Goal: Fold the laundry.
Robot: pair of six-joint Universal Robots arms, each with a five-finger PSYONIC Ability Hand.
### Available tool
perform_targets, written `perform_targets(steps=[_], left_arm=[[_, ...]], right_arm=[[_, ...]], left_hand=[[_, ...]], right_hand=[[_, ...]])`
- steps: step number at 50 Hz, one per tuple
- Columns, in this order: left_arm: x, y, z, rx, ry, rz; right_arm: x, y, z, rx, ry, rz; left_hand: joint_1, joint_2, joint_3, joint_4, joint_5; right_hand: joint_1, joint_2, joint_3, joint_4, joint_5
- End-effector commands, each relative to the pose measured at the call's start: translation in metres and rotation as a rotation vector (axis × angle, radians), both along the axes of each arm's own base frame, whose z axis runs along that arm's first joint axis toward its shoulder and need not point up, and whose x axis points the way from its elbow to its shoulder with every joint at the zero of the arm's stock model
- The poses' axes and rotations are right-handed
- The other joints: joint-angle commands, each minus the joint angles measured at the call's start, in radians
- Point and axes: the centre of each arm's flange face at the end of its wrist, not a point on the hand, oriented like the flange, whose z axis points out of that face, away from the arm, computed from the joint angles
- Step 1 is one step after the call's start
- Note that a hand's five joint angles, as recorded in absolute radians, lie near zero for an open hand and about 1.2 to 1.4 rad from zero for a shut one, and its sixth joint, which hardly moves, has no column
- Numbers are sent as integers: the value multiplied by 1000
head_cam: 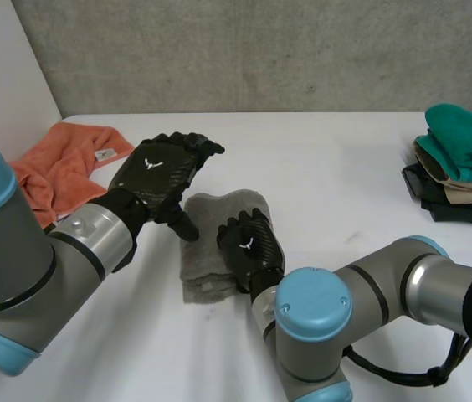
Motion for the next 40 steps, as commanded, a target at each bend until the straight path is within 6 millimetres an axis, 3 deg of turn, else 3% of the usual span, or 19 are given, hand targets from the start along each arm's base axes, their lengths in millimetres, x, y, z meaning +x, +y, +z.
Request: perform_targets(steps=[1,10,13,17,20,21,24,25,28,29,32,33,35,40], left_arm=[[0,1,1,-2,2,-1],[-5,-2,20,-64,35,-10],[-7,-5,29,-89,50,-12],[-10,-6,39,-115,68,-18],[-17,-1,45,-127,87,-44],[-19,0,47,-130,93,-50],[-26,7,52,-138,111,-80],[-29,11,54,-143,114,-93],[-33,15,55,-145,117,-108],[-35,17,54,-142,116,-116],[-36,20,53,-139,115,-123],[-37,20,51,-133,112,-126],[-38,21,50,-130,111,-131],[-42,21,40,-106,95,-140]], right_arm=[[4,-16,14,-38,-38,20],[-21,-96,100,-221,-184,-44],[-29,-111,122,-280,-210,-19],[-63,-155,171,-438,-279,-78],[-86,-179,195,-533,-311,-138],[-103,-195,210,-596,-329,-178],[-130,-217,227,-668,-351,-228],[-151,-232,234,-702,-368,-254],[-181,-253,238,-724,-392,-279],[-207,-270,233,-715,-400,-308],[-243,-291,220,-684,-408,-344],[-263,-303,208,-661,-412,-358],[-281,-314,194,-629,-414,-368],[-333,-342,124,-500,-375,-387]], left_hand=[[-26,-18,-25,-13,-28],[-23,-15,-23,-10,-25],[-23,-15,-23,-10,-25],[-23,-15,-23,-10,-25],[-23,-15,-23,-10,-25],[-26,-18,-25,-13,-28],[-26,-18,-25,-13,-28],[-26,-18,-25,-13,-28],[-23,-15,-23,-10,-25],[-23,-15,-23,-10,-25],[-23,-15,-23,-10,-25],[-20,-12,-20,-7,-23],[-20,-12,-20,-7,-23],[-15,-6,-14,-1,-17]], right_hand=[[807,806,807,808,851],[807,806,807,808,851],[807,806,807,808,851],[807,806,807,808,851],[807,806,807,808,851],[807,806,807,808,851],[807,806,807,808,851],[807,806,807,808,851],[807,806,807,808,851],[807,806,807,808,851],[807,806,807,808,851],[807,806,807,808,851],[807,806,807,808,851],[807,806,807,808,851]])
